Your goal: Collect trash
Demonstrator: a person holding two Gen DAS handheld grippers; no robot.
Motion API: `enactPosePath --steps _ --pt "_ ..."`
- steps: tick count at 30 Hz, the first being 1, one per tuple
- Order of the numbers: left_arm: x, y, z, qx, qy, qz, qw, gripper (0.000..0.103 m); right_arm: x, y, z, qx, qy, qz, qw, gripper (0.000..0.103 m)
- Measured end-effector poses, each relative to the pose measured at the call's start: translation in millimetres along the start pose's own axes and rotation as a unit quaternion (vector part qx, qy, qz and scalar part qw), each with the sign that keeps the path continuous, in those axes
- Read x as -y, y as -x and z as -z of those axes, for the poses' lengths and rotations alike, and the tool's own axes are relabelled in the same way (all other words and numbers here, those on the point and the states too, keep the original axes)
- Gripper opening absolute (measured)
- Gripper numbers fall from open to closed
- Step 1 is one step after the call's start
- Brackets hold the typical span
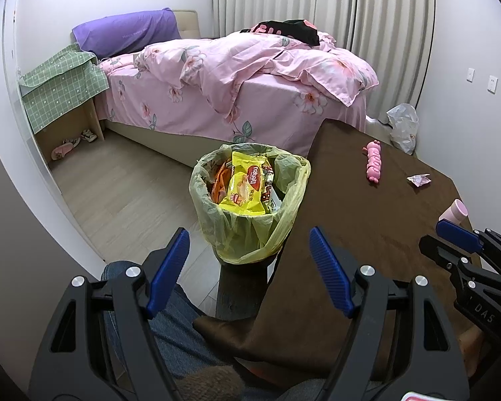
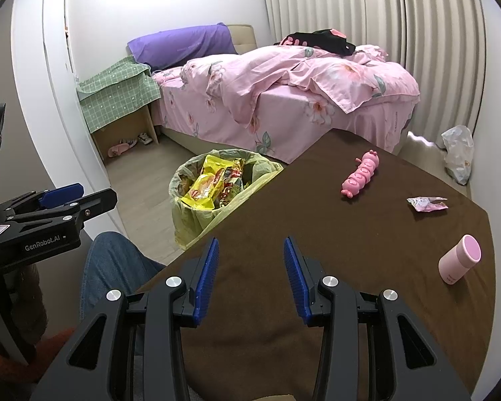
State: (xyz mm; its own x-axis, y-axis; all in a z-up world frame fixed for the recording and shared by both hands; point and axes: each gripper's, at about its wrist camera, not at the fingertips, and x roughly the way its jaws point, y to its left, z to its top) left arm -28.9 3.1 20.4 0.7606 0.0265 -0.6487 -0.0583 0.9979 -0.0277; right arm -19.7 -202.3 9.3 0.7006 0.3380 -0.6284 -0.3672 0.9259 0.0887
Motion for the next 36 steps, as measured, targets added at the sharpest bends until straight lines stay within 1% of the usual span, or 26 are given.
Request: enactPosePath --steps 36 --pt "-2.0 0.1 3.5 -0.002 0.002 0.0 1.0 0.07 -1.6 -1.5 3.2 -0.004 0.0 -0.001 1.0 0.039"
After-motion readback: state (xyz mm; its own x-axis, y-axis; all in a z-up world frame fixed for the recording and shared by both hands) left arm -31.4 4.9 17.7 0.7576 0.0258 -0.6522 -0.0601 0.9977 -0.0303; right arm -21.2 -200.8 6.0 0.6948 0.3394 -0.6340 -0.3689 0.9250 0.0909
